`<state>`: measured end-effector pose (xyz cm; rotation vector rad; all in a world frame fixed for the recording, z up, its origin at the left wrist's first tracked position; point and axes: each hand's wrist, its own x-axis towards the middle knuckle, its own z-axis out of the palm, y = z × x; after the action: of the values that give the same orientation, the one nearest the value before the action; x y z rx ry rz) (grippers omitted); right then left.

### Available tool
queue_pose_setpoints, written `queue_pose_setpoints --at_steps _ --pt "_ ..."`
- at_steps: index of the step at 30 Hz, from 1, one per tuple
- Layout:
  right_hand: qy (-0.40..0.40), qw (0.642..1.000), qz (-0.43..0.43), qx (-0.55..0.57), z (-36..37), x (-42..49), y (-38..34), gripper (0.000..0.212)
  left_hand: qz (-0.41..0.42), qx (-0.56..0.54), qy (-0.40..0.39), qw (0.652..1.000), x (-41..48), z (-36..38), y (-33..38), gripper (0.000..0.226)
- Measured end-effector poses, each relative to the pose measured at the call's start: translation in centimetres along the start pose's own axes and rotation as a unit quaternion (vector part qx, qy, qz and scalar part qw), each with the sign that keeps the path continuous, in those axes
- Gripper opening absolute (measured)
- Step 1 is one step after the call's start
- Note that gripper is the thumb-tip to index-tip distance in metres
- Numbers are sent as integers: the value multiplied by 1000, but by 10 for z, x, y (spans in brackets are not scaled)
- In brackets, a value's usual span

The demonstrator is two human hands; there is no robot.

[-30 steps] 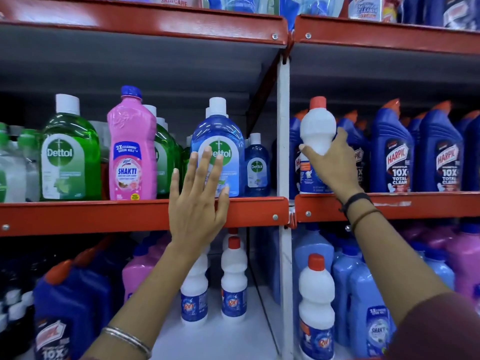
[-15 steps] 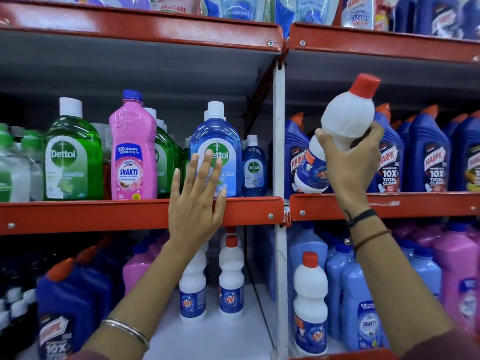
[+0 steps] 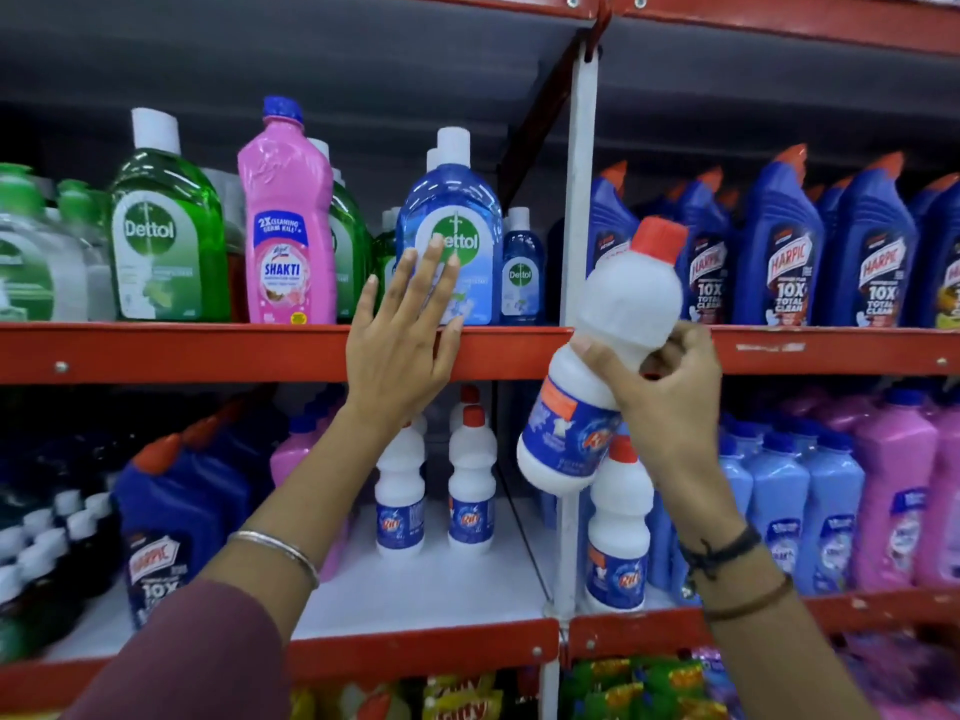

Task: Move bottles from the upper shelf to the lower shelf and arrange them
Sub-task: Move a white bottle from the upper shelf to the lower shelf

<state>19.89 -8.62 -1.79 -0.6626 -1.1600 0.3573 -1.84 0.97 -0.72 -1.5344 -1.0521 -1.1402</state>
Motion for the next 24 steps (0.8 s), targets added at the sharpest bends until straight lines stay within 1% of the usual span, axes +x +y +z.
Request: queue_pose_setpoints --at_steps 4,7,13,19,24 --pt "-18 999 28 -41 19 -38 41 58 7 5 3 1000 -4 1 -4 54" --pt "-49 996 57 -54 31 -61 73 59 10 7 9 1000 -5 3 -5 54" --pt "-82 984 111 -111 50 -90 130 61 10 8 9 1000 -5 4 -6 53" --pt "-87 973 138 -163 62 -94 168 65 7 10 24 1000 -5 6 -4 53" --pt "-68 972 147 -173 69 -92 180 64 7 16 23 1000 -5 7 -4 53"
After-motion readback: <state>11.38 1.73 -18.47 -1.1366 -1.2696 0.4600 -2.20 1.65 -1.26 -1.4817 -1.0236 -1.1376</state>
